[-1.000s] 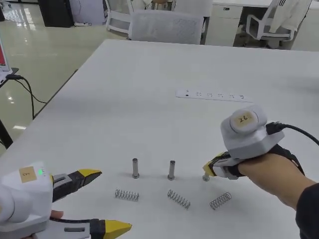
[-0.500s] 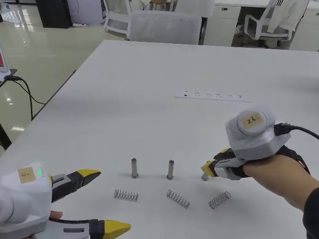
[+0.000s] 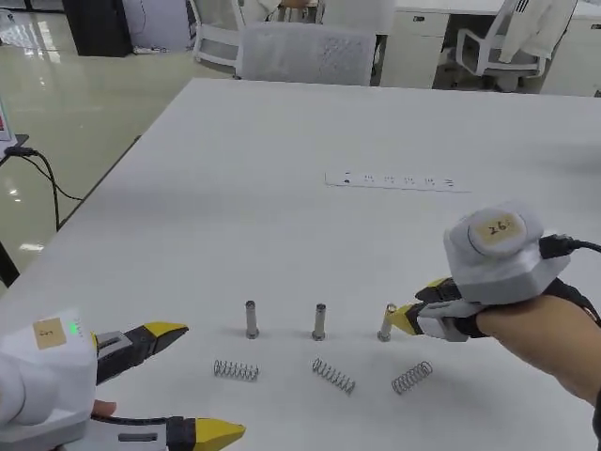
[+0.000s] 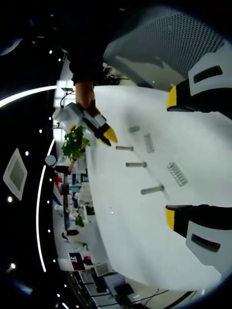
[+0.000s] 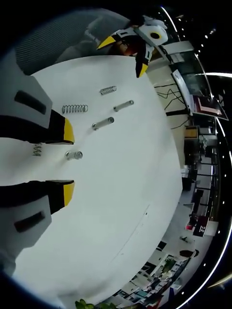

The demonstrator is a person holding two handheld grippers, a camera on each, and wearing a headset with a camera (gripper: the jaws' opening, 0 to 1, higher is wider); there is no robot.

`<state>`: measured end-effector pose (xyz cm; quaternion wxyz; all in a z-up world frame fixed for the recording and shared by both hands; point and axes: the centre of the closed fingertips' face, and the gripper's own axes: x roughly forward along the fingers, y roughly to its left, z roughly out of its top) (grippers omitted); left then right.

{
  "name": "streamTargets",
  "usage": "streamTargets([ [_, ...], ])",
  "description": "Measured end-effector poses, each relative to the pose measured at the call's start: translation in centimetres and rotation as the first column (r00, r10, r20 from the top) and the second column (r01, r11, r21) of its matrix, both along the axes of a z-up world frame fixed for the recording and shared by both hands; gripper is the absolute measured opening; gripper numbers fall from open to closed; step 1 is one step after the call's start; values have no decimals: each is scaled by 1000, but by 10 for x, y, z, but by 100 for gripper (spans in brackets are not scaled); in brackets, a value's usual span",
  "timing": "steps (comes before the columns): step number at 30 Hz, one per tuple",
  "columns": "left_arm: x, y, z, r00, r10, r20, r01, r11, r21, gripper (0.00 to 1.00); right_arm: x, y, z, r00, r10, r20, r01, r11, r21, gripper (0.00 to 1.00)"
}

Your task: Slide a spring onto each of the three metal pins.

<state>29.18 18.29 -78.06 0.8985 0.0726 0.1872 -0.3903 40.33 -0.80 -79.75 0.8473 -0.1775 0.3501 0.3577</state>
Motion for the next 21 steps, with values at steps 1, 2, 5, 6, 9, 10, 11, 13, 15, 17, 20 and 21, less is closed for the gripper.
streamTargets([
  [1, 0, 0, 0, 1000, 1, 1, -1, 1000, 3, 75, -1, -1, 1, 1000, 3, 1, -3, 1000, 1, 27],
  [2, 0, 0, 0, 1000, 0, 2, 0, 1000, 7, 75, -1, -2, 1, 1000, 5, 3, -5, 1000, 1, 28],
  [5, -1, 0, 0, 1000, -4, 4, 4, 1000, 16, 75, -5, -6, 1, 1000, 14, 4, -14, 1000, 0, 28],
  [6, -1, 0, 0, 1000, -5, 4, 5, 1000, 17, 75, -5, -6, 1, 1000, 16, 3, -16, 1000, 0, 28],
  [9, -1, 1, 1, 1000, -6, 6, 6, 1000, 20, 75, -9, -8, 0, 999, 32, -1, -32, 999, -2, 28],
  [10, -1, 1, 2, 1000, -5, 7, 5, 1000, 21, 75, -10, -9, -1, 999, 34, -3, -34, 999, -1, 28],
  [11, -1, 1, 4, 1000, -4, 8, 4, 1000, 20, 75, -12, -9, -1, 999, 39, -6, -39, 999, -1, 28],
  [13, 0, 2, 6, 1000, -3, 12, 3, 1000, 22, 75, -14, -9, -3, 999, 53, -15, -53, 999, -2, 28],
  [15, 0, 1, 8, 1000, -7, 14, 7, 1000, 27, 75, -18, -8, -4, 996, 86, -17, -86, 996, -6, 27],
  [17, 0, 1, 11, 1000, -11, 18, 11, 1000, 28, 75, -24, -7, -6, 993, 117, -27, -117, 993, -16, 27],
  [20, 2, 2, 15, 1000, -11, 25, 10, 999, 32, 75, -29, -8, -12, 987, 158, -40, -160, 986, -41, 27],
  [21, 4, 2, 16, 1000, -10, 26, 10, 999, 33, 76, -31, -8, -14, 984, 173, -48, -175, 983, -51, 27],
])
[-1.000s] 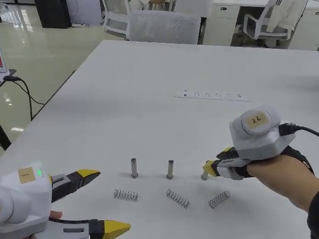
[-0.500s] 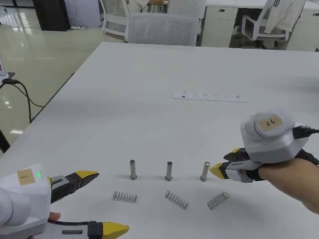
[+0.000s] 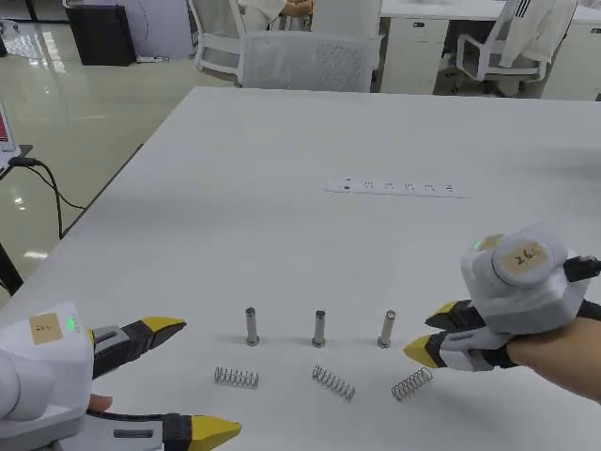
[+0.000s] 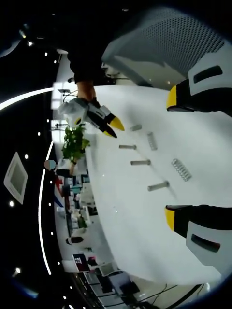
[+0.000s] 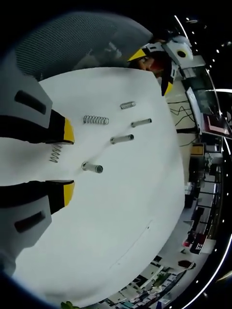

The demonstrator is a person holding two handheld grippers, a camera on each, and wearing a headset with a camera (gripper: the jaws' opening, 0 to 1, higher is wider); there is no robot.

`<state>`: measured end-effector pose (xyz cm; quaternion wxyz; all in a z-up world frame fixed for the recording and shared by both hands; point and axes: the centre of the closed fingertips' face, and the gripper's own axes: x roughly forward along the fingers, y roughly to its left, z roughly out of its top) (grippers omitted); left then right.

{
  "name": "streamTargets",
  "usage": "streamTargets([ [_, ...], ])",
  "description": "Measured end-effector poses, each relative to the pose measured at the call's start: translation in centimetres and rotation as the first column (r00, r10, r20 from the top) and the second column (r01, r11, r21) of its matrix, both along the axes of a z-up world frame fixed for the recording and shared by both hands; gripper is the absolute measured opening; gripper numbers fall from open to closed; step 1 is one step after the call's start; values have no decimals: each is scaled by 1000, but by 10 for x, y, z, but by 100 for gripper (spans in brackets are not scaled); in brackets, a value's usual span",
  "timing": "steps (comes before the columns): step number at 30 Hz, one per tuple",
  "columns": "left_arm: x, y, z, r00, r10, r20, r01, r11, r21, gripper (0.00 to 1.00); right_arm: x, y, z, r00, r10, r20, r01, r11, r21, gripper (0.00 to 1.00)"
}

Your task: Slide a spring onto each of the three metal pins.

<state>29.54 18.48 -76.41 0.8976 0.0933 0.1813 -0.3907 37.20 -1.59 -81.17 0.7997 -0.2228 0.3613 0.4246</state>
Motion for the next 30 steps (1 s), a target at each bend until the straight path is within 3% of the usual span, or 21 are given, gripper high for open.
streamTargets([
  [17, 16, -6, 22, 1000, 4, 29, -3, 1000, -30, 75, -20, -9, -30, 988, 141, -66, -148, 982, -118, 27],
  [30, 12, -15, 15, 1000, -5, 13, 6, 999, -48, 74, -18, -13, -43, 979, 197, -58, -205, 959, -198, 25],
])
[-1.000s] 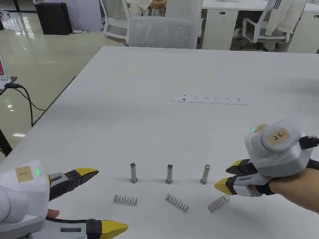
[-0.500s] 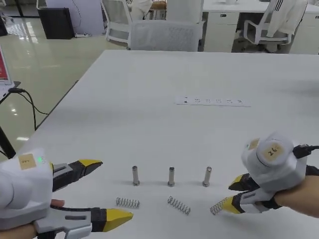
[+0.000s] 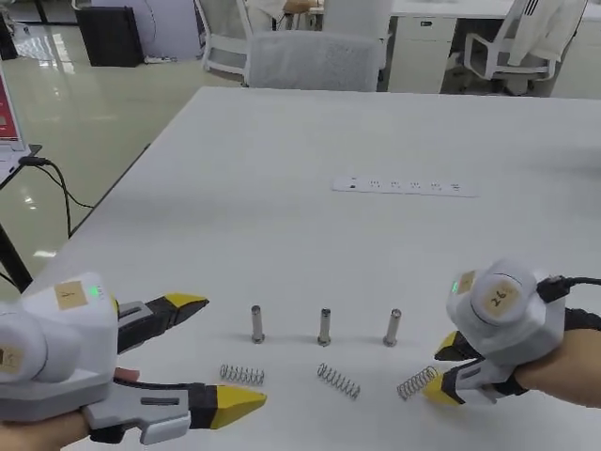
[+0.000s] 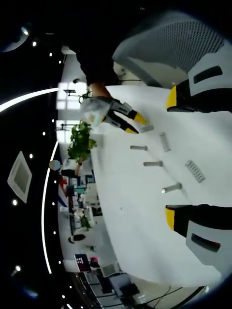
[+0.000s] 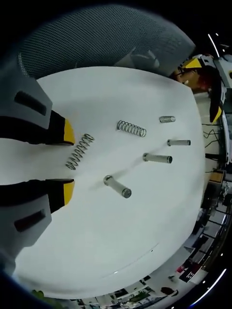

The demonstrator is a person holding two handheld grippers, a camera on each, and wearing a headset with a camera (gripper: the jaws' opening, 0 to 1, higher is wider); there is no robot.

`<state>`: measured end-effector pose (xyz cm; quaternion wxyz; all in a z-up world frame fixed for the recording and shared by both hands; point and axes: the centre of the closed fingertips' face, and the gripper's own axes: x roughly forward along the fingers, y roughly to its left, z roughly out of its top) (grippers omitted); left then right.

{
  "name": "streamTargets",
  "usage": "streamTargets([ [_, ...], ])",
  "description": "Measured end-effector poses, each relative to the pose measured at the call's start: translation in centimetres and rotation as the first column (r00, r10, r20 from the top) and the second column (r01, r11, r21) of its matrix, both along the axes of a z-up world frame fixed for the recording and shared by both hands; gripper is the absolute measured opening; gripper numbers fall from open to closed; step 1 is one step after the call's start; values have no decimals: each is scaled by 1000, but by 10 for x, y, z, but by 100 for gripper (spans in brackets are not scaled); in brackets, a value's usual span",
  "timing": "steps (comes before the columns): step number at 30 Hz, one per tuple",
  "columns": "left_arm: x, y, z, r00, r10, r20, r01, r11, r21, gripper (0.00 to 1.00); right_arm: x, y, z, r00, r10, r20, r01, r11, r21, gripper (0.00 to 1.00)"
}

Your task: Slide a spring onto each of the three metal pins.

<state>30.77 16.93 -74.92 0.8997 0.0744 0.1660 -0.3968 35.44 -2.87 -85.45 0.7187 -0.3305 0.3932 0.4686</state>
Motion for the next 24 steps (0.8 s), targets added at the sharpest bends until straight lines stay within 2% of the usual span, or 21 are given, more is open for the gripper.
streamTargets([
  [12, -4, -5, -3, 1000, -16, -11, 16, 1000, 1, 73, 0, 11, -6, 998, 57, -4, -57, 998, -18, 19],
  [17, -4, -5, -3, 1000, -16, -12, 16, 1000, -2, 73, 3, 14, -7, 999, -12, -35, 12, 1000, 11, 19],
  [19, -3, -5, -3, 1000, -16, -13, 16, 1000, -3, 73, 1, 15, -6, 995, -72, -74, 74, 997, 28, 19],
  [21, -3, -5, -3, 1000, -17, -14, 17, 1000, -3, 73, 2, 19, -3, 992, -89, -85, 94, 994, 55, 19],
  [24, -3, -6, -4, 1000, -20, -15, 20, 1000, -4, 72, 0, 18, -2, 993, -89, -84, 93, 994, 49, 22],
])
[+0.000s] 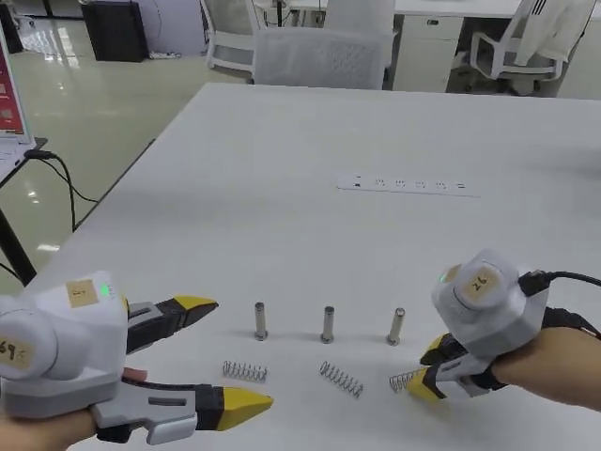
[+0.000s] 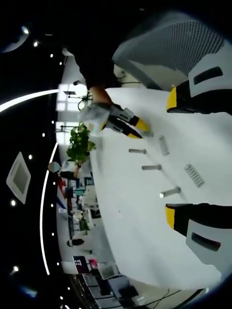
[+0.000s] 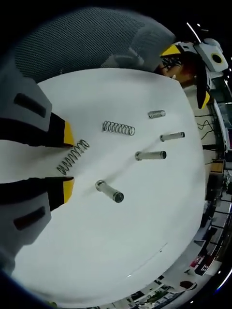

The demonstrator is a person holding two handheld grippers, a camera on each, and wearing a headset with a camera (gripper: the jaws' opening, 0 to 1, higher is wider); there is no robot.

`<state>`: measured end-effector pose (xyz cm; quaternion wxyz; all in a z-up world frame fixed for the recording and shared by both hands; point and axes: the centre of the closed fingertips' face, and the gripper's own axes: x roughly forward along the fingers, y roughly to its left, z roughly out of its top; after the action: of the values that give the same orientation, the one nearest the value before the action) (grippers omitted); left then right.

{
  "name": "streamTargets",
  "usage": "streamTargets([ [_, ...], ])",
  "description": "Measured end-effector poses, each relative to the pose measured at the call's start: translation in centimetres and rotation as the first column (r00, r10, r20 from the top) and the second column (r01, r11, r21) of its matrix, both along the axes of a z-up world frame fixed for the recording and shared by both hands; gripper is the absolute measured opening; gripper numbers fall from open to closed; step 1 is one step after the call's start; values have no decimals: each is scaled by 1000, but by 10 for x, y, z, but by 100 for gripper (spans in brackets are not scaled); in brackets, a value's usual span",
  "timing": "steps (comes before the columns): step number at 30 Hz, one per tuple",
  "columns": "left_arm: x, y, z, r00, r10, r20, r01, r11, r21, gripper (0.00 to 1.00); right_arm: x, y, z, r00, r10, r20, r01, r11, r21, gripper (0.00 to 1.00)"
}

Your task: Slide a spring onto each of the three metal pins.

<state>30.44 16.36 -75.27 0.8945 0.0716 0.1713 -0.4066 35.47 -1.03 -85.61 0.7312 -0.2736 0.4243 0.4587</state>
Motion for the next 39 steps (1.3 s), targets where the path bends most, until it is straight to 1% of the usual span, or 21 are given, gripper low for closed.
streamTargets([
  [2, 0, 0, 0, 1000, -2, -1, 2, 1000, 1, 72, -4, -1, -1, 999, 33, -4, -33, 999, -19, 23],
  [3, 0, -1, -1, 1000, -3, -2, 3, 1000, 0, 72, -7, -3, -4, 999, 51, -7, -51, 998, -47, 22],
  [4, 0, -1, -1, 1000, -4, -3, 4, 1000, 0, 72, -8, -5, -5, 997, 79, 2, -79, 995, -66, 21],
  [6, 0, 0, -1, 1000, -4, -4, 4, 1000, -1, 72, -10, -8, -7, 996, 88, 0, -88, 992, -89, 18],
  [8, 0, 0, -1, 1000, -4, -3, 4, 1000, -1, 72, -14, -10, -8, 996, 91, -11, -91, 991, -99, 16],
  [10, -1, 0, 0, 1000, -4, -4, 4, 1000, -3, 71, -17, -12, -8, 995, 97, -24, -99, 990, -104, 11],
  [12, -1, 0, -1, 1000, -4, -3, 4, 1000, -2, 71, -19, -14, -9, 995, 93, -36, -96, 989, -111, 10],
  [14, -1, -1, -1, 1000, -5, -4, 5, 1000, -4, 71, -23, -14, -9, 993, 108, -45, -113, 986, -119, 9],
  [15, -1, -1, -1, 1000, -6, -4, 6, 1000, -3, 71, -25, -14, -9, 992, 120, -46, -125, 984, -125, 9],
  [17, -1, -1, -1, 1000, -7, -4, 7, 1000, -2, 71, -25, -12, -9, 991, 131, -37, -134, 983, -124, 12],
  [19, -2, -2, -1, 1000, -9, -4, 9, 1000, -1, 71, -26, -12, -10, 990, 138, -43, -142, 981, -128, 11],
  [22, -2, -3, -1, 1000, -12, -4, 12, 1000, -1, 71, -26, -12, -10, 987, 158, -39, -162, 977, -139, 8],
  [26, -3, -4, 0, 1000, -20, -4, 20, 1000, -4, 71, -28, -13, -10, 985, 164, -45, -169, 974, -151, 8],
  [28, -4, -5, 0, 1000, -27, -2, 27, 1000, -5, 71, -26, -15, -10, 987, 153, -41, -158, 974, -165, 8],
  [32, -5, -9, 1, 999, -44, -3, 44, 999, -6, 70, -29, -9, 0, 987, 154, -50, -159, 978, -136, 7],
  [36, -7, -13, 0, 997, -75, -10, 75, 997, 3, 68, -31, -3, 10, 982, 184, -39, -188, 972, -142, 7],
  [37, -7, -14, 0, 997, -81, -11, 81, 997, -1, 67, -32, -1, 13, 982, 187, -39, -191, 972, -135, 7],
  [38, -8, -15, 1, 996, -92, -12, 92, 996, 2, 66, -32, 5, 18, 982, 187, -38, -190, 975, -111, 7],
  [39, -8, -17, 1, 995, -101, -12, 101, 995, 7, 65, -33, 8, 21, 981, 188, -38, -191, 976, -103, 7],
])
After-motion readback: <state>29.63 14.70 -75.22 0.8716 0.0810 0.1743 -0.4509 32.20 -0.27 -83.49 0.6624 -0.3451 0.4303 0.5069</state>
